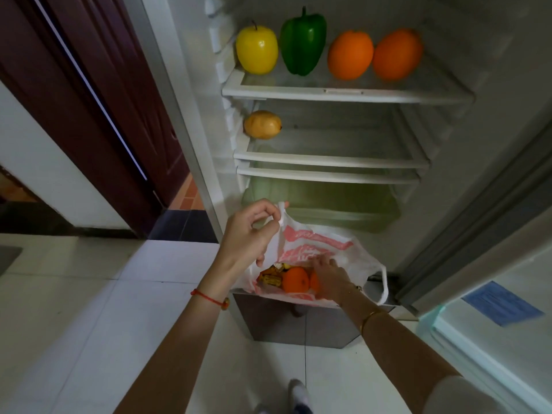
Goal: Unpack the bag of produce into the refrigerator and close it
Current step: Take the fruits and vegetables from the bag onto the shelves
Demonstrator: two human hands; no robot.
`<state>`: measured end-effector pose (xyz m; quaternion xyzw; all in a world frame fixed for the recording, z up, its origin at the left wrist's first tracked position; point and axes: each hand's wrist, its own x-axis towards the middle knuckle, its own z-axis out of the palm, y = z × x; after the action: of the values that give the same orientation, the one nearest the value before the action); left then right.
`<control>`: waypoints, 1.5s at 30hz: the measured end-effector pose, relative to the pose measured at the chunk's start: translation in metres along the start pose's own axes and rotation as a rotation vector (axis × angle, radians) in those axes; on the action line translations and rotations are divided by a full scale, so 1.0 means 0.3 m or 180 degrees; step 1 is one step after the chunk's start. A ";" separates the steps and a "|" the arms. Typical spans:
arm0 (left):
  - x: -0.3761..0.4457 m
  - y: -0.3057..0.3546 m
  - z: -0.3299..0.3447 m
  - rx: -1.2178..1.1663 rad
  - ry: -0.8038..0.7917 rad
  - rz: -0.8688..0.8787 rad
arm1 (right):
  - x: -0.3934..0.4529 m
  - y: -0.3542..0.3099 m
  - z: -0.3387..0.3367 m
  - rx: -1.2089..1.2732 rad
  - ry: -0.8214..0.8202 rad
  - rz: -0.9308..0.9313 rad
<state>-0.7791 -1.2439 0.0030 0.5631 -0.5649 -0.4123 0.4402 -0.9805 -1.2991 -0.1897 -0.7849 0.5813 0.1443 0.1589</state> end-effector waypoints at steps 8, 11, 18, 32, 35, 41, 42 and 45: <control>0.024 0.001 0.004 0.0165 0.0222 -0.0052 | 0.000 0.018 0.005 0.0108 0.0071 -0.0038; 0.041 0.006 0.000 0.0151 0.0277 0.0018 | 0.002 0.024 -0.032 0.0422 0.0065 -0.0013; 0.082 0.030 -0.005 0.0143 0.0367 0.0110 | -0.035 0.027 -0.182 0.2110 0.0671 -0.0255; 0.150 0.091 0.051 0.0207 0.0386 0.0082 | -0.259 0.026 -0.716 0.3763 0.2647 -0.0601; 0.155 0.119 0.068 0.0166 0.0411 0.0178 | -0.272 0.053 -0.864 0.3858 0.3261 -0.0771; 0.205 0.118 0.085 0.0204 0.0443 0.0344 | -0.227 0.145 -1.117 0.3739 0.4085 -0.0691; 0.215 0.115 0.087 0.0204 0.0434 0.0361 | -0.206 0.164 -1.155 0.3731 0.4169 -0.0633; 0.237 0.106 0.095 0.0144 0.0389 0.0392 | -0.140 0.216 -1.264 0.3683 0.4304 -0.0457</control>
<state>-0.8135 -1.3149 0.0283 0.5613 -0.5797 -0.3364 0.4856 -1.0389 -1.4385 0.1666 -0.5337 0.4821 -0.6757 0.1620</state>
